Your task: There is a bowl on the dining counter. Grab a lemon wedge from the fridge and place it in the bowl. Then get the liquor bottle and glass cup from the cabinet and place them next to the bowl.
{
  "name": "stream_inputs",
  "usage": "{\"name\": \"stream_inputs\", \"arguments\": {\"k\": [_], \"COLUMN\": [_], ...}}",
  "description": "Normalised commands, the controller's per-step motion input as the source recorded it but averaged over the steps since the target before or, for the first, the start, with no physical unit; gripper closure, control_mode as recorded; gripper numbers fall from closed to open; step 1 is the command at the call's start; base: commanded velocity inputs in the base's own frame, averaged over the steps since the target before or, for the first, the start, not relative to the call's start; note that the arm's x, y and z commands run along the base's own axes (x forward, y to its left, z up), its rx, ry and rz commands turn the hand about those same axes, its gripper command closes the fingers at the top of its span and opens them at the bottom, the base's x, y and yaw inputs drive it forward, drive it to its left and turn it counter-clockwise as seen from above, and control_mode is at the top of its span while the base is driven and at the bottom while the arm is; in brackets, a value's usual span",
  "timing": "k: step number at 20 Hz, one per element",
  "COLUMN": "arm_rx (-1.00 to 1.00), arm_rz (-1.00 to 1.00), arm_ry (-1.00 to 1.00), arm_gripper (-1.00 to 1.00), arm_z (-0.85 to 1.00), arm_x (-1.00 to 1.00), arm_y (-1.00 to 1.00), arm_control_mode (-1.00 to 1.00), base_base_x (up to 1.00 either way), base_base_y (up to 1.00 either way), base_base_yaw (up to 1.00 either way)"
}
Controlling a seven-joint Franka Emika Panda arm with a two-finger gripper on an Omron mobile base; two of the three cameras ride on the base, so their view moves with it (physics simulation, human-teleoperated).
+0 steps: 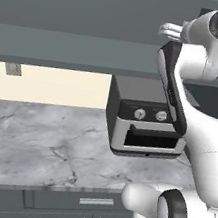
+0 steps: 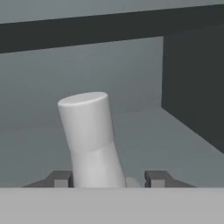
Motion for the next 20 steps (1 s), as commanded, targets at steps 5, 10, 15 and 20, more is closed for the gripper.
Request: {"name": "stream_inputs", "arguments": {"k": [5, 10, 15, 20], "arm_rx": [0.0, 0.0, 0.0, 0.0], "arm_rz": [0.06, 0.06, 0.01, 0.0], "arm_ry": [0.0, -0.01, 0.0, 0.0], "arm_gripper": [1.0, 1.0, 1.0, 1.0], "arm_z": [0.0, 0.0, 0.0, 0.0], "arm_x": [-1.0, -1.0, -0.98, -0.77], "arm_y": [0.07, 0.01, 0.0, 0.0], "arm_control_mode": [-1.0, -1.0, -1.0, -1.0], "base_base_x": [0.0, 0.0, 0.0, 0.0], "base_base_y": [0.0, 0.0, 0.0, 0.0], "base_base_yaw": [0.0, 0.0, 0.0, 0.0]}}
